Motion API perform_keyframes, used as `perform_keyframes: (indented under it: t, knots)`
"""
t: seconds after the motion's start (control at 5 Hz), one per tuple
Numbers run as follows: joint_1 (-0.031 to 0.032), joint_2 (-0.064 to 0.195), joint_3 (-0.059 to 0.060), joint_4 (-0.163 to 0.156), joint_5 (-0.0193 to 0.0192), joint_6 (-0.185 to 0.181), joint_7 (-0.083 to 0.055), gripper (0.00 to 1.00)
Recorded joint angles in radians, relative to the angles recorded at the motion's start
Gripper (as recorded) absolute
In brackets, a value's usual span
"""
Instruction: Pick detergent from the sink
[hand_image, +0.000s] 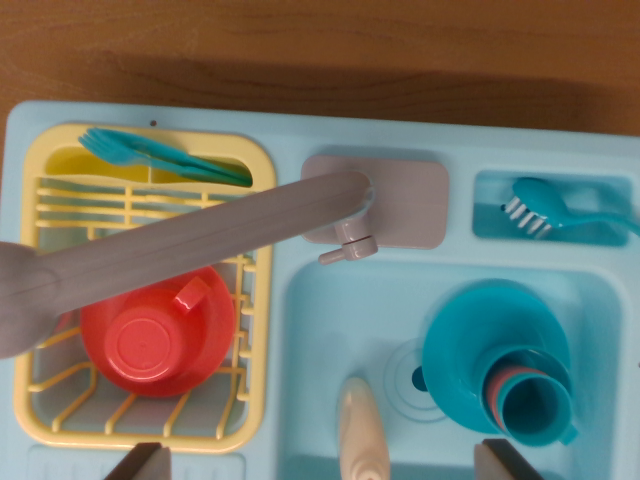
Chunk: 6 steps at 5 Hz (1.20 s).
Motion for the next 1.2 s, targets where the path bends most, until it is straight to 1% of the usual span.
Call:
perform_keyframes:
  t: [0.2, 0.4, 0.6, 0.8, 1.0, 1.2]
  knots:
    - [0.0000, 0.000, 0.000, 0.000, 0.0000, 0.000, 0.000, 0.00]
    - [-0.0025, -0.001, -0.003, -0.034, 0.0051, -0.033, -0.015, 0.00]
    - [-0.0025, -0.001, -0.003, -0.034, 0.0051, -0.033, -0.015, 0.00]
    - [-0.0051, -0.002, -0.006, -0.069, 0.0104, -0.068, -0.031, 0.00]
    - [-0.0051, -0.002, -0.006, -0.069, 0.0104, -0.068, -0.031, 0.00]
    - [-0.0081, -0.003, -0.010, -0.109, 0.0164, -0.107, -0.049, 0.00]
